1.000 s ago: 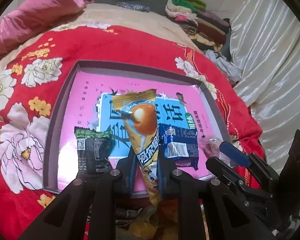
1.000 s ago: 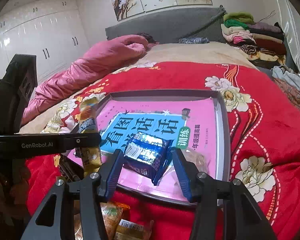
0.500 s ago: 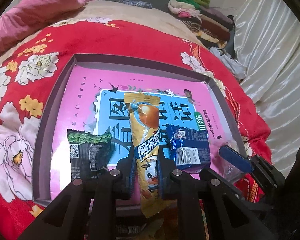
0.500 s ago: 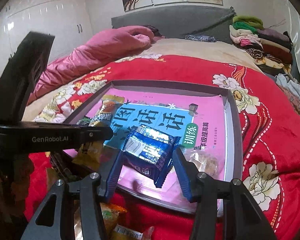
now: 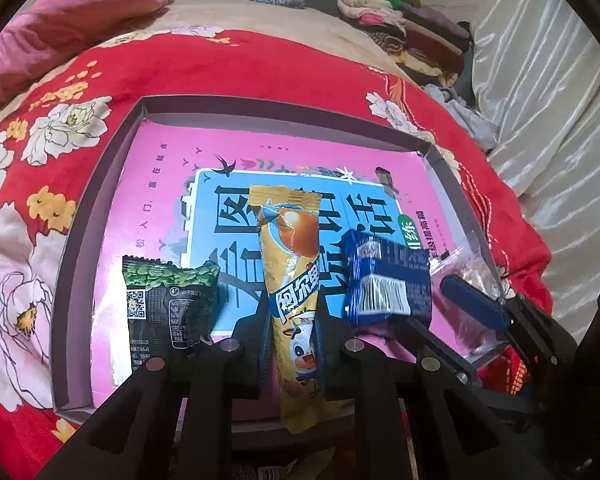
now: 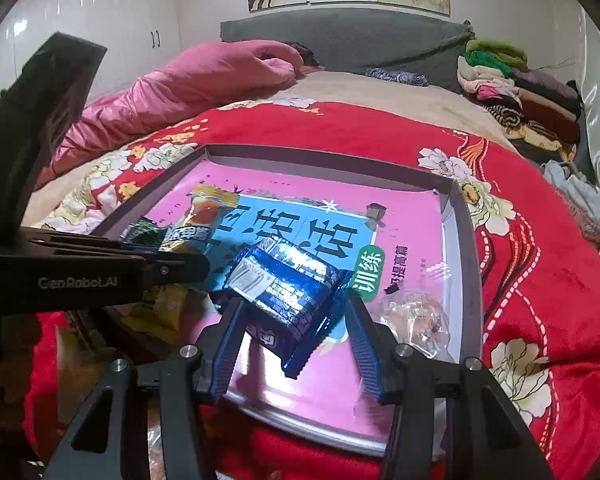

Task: Organize snacks
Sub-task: 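Lower the snack bar into the tray with the left tool while the right tool lowers the blue packet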

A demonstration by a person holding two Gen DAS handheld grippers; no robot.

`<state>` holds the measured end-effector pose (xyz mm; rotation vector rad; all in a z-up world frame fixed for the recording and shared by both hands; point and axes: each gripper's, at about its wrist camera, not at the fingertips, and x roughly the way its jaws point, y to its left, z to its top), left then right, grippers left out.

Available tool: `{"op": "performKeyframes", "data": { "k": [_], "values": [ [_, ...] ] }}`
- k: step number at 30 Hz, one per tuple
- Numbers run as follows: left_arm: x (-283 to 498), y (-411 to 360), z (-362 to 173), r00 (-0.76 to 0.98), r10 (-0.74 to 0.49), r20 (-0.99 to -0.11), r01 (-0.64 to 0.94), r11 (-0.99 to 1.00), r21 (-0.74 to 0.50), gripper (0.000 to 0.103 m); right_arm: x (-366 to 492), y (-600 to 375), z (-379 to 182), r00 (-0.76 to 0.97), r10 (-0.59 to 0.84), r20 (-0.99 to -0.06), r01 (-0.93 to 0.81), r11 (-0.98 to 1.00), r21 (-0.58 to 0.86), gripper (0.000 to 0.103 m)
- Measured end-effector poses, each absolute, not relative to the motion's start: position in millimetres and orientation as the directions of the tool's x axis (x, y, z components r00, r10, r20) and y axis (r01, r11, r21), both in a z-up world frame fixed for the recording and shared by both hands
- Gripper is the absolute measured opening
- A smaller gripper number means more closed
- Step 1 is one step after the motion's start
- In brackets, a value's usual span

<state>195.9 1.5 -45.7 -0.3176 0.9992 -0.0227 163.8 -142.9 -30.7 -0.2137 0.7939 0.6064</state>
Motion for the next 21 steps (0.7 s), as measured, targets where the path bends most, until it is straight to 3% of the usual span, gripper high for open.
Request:
{"op": "performKeyframes", "data": {
  "k": [21],
  "values": [
    [198.1,8.0,-48.9,0.531,-0.183,-0.827,-0.14,0.944,-0.298,0.02,165.9,-150.0,-28.8,0.521,0.464,-0.717,-0.582,0.807,0.099,0.052]
  ]
}}
